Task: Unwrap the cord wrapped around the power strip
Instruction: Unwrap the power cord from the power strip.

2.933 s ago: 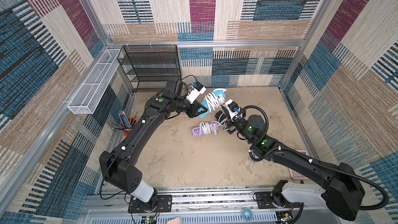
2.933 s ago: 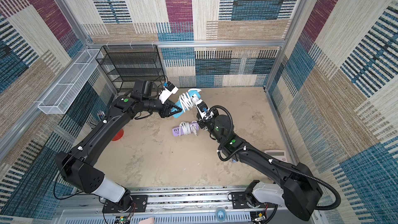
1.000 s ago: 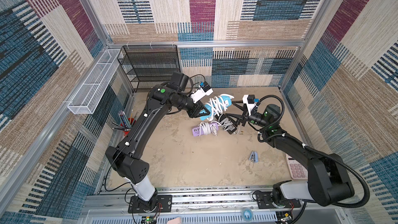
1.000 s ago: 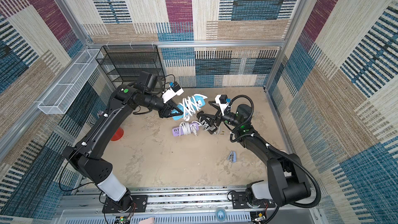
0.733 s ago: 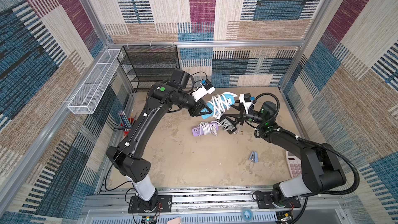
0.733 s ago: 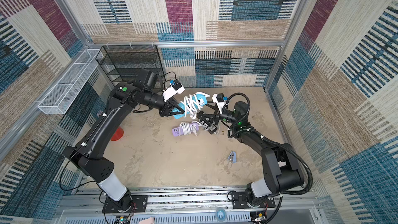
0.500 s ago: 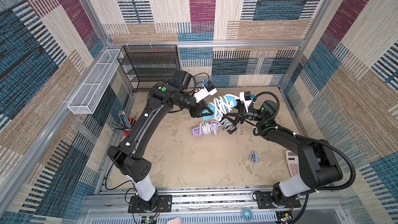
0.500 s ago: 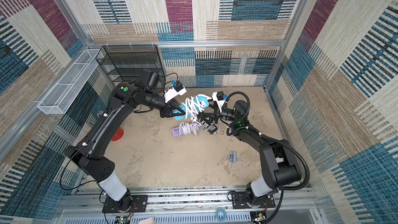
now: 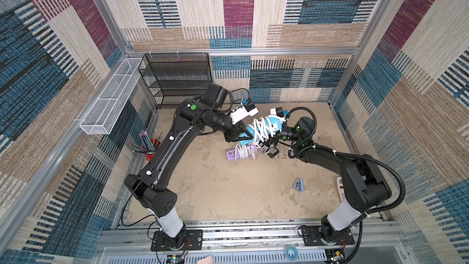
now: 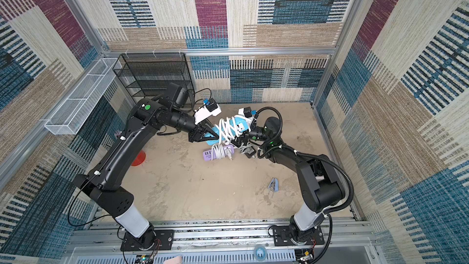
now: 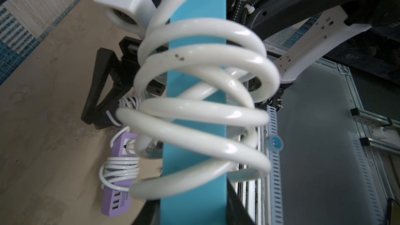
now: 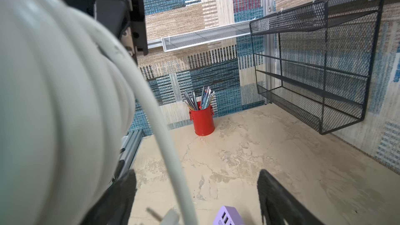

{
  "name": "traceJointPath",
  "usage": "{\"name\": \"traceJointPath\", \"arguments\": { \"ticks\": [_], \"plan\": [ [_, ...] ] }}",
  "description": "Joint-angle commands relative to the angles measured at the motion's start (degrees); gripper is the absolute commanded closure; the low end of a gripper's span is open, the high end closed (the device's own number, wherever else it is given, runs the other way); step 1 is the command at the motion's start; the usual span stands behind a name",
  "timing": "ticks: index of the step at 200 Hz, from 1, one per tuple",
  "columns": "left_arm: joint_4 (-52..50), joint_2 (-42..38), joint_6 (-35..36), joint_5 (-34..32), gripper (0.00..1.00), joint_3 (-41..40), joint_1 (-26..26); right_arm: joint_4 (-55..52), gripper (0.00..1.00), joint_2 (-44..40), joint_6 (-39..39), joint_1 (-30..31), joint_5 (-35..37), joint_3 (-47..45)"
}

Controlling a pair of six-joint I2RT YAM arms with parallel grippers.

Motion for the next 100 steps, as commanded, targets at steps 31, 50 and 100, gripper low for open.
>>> {"name": "traceJointPath", "arguments": {
  "ticks": [31,50,100],
  "plan": [
    [2.37,-2.33,2.71,2.39,1.00,-1.92,0.04,6.15,0.39,1.47,3.93,0.08,1.09,1.02],
    [2.36,-2.51,2.76,2.57,1.00,-2.40,0.04,7.37,0.69,1.98,5.37,0.09,0.67,1.30],
    [2.36,-2.73,3.28,2.05,1.00,-3.51,-0.02,4.07,1.00,0.48,3.62,0.01,1.72,1.85]
  ]
}}
